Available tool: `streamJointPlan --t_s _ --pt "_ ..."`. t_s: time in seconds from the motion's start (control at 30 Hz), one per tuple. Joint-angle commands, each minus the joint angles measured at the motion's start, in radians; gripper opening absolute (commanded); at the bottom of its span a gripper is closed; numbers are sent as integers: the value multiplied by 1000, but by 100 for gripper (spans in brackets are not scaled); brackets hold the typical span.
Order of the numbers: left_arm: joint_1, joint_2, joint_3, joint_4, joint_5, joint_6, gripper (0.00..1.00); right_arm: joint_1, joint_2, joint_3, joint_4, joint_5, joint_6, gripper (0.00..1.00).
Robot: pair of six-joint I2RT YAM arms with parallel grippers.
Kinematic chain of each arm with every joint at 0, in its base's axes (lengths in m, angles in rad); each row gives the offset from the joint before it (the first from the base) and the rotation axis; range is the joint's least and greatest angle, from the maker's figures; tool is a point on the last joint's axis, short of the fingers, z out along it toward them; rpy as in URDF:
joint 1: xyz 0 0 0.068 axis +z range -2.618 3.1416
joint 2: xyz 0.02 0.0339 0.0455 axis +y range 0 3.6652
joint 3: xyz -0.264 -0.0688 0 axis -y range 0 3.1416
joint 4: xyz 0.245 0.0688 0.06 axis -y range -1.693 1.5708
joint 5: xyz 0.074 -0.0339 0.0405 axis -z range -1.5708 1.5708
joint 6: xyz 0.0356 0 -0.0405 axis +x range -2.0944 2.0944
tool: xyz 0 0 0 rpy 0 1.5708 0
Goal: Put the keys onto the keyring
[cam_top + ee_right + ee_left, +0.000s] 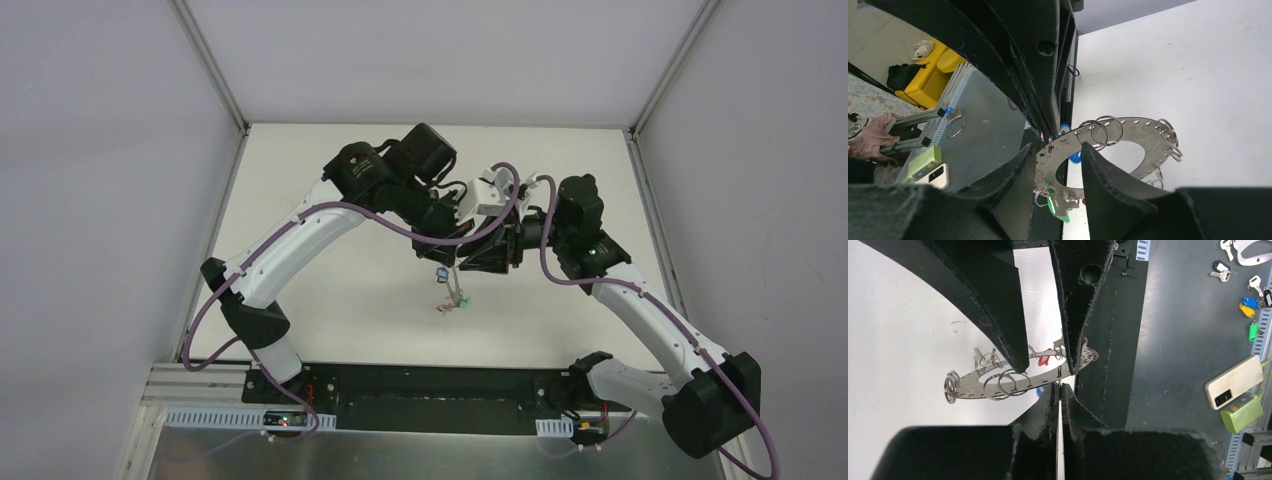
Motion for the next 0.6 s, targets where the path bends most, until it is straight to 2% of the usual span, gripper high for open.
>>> streamJointPlan --t_s 0.0,0.57 --pt "-11 -1 46 21 56 -29 0 6 -17 32 8 -47 -23 39" --pt "-7 8 19 23 56 -26 0 5 -8 26 54 -62 29 21"
